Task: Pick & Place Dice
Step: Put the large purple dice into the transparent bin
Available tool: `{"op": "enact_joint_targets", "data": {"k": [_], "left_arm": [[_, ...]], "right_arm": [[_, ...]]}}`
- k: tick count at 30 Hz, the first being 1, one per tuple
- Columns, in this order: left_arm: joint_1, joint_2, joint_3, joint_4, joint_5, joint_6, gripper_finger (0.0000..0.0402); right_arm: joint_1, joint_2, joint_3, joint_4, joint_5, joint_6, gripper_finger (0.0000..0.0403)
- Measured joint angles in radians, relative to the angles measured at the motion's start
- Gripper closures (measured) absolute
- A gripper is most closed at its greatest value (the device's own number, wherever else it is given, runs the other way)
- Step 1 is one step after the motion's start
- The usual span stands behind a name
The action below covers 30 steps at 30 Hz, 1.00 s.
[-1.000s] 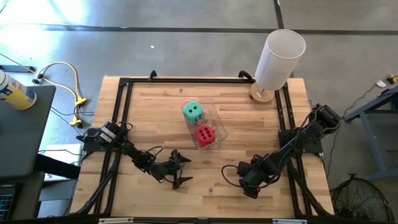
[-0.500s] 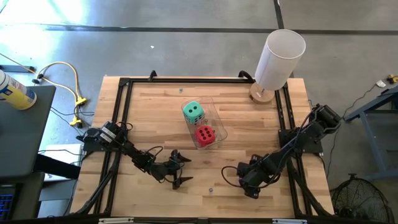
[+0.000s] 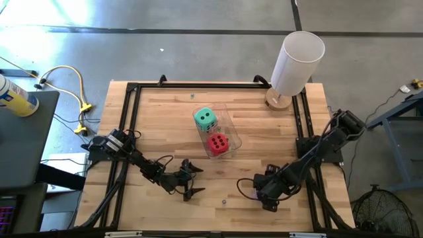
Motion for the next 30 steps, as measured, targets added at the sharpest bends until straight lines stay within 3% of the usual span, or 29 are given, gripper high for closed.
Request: {"op": "enact_joint_targets", "data": {"k": [8,20,30], "left_arm": [[0.000,0.000,0.000,0.001,0.000,0.002,0.0002],[0.000,0.000,0.000,-0.006,0.001,0.002,0.0002],[0.000,0.000,0.000,-0.006,0.001,0.002,0.0002]], "right_arm": [[0.007,-0.028,0.002,0.092,0.015,-0.074,0.0136],[-0.017,-0.029,0.006,0.090,0.026,-0.126,0.0319],[-0.007,-0.030,0.008,0.091,0.067,-0.139,0.0338]]}}
